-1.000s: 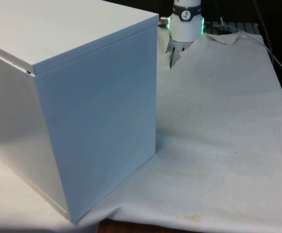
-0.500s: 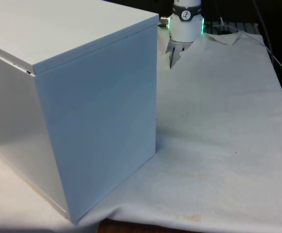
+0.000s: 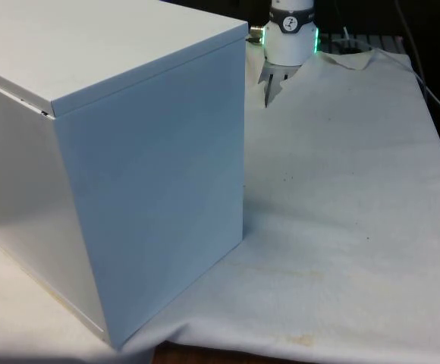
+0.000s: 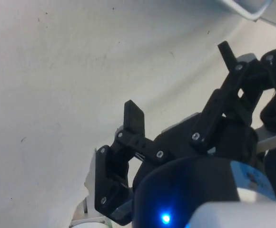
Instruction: Open the drawer, then close it.
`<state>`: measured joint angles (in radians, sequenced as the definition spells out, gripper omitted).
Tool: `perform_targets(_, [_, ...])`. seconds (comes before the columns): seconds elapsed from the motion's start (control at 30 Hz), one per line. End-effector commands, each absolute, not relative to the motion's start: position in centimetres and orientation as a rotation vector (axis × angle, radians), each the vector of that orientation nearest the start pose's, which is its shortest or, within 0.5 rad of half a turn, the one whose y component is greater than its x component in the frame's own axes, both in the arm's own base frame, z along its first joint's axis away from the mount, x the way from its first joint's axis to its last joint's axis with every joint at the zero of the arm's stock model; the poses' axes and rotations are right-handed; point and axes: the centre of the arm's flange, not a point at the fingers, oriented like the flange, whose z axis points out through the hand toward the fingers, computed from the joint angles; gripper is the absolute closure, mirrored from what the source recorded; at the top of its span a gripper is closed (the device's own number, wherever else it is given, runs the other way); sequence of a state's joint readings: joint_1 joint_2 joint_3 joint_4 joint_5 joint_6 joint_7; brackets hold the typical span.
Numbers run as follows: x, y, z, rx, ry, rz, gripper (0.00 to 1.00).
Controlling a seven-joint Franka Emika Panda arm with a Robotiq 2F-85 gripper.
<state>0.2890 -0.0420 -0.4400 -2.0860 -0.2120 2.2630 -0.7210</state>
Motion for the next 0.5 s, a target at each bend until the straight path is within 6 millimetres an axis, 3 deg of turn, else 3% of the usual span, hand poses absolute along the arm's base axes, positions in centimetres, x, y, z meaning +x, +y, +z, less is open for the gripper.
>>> perform_targets(0.0, [55.07, -9.2, 46.27, -3.169, -1.146, -0.215, 0.0])
perform_targets(0.47, [55.08, -10.08, 45.66, -3.126, -1.312, -0.243, 0.0])
